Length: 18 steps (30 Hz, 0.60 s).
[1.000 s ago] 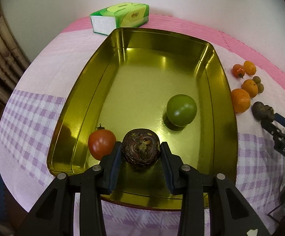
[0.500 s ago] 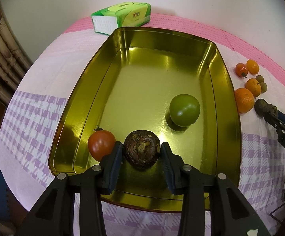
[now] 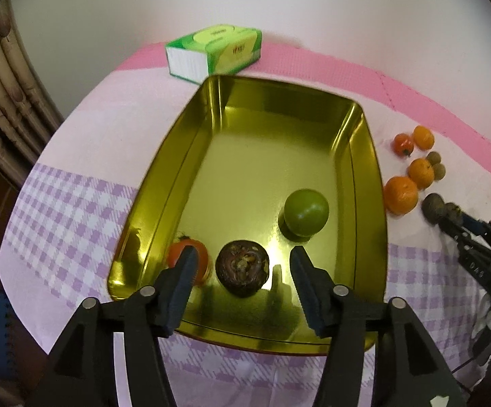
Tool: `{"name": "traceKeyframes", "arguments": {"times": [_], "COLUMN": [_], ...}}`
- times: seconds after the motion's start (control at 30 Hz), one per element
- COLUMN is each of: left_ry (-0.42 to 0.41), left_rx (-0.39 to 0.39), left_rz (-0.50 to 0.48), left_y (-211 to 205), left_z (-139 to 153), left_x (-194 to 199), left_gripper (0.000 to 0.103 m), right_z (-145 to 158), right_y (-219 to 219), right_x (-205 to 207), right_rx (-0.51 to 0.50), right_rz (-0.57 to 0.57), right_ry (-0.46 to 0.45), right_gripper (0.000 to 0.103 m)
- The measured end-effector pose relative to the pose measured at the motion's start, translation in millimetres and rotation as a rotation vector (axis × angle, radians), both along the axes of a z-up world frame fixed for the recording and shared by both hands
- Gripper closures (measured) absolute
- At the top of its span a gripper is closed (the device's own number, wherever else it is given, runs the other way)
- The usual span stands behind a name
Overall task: Organize fruits
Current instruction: 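Carry the dark brown fruit into the tin with the left tool while the right tool grasps another, then carry the second dark brown fruit into the tin with the right tool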
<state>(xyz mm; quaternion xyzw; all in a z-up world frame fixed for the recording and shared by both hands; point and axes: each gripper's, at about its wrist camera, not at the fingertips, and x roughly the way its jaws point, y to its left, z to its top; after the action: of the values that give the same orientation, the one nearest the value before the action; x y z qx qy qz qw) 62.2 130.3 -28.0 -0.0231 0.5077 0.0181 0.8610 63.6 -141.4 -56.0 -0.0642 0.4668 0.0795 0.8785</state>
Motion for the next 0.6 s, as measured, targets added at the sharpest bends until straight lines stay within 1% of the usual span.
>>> {"name": "traceKeyframes", "arguments": {"times": [0.03,0.1,0.17,0.3,0.37,0.6], "left_ry": [-0.007,-0.016,-0.022,-0.03,-0.033,-0.047], "left_rx": [0.001,0.009,0.012,0.034,0.044,0.037], "left_rz": [0.001,0.009,0.011,0.016,0.024,0.075], "left_y": [1.4,4.6,8.5,19.4,25.7,44.2], "left_z": [3.0,7.6,11.0,17.2,18.4,18.7], "left_x": [-1.1,-2.9,-2.9,-7.0,-9.2,-17.5], "left_gripper": [0.047,0.038,0.035,0.025,0.022,0.011], "right_z": [0.0,-0.1,-0.2,1.3,2.9,17.8], "right_y": [-0.1,0.6,1.6,2.2,2.0,3.1], "right_x": [-0.7,-1.6,-3.6,-6.9,-9.0,-12.8], "right_rx": [0.001,0.0,0.0,0.008,0.011,0.008], "right_rz": [-0.002,-0.004,-0.005,-0.007,-0.008,-0.016], "right_ry": [0.002,0.005,0.007,0.008,0.008,-0.019], "right_gripper": [0.061,0.061,0.061,0.061,0.061,0.061]}}
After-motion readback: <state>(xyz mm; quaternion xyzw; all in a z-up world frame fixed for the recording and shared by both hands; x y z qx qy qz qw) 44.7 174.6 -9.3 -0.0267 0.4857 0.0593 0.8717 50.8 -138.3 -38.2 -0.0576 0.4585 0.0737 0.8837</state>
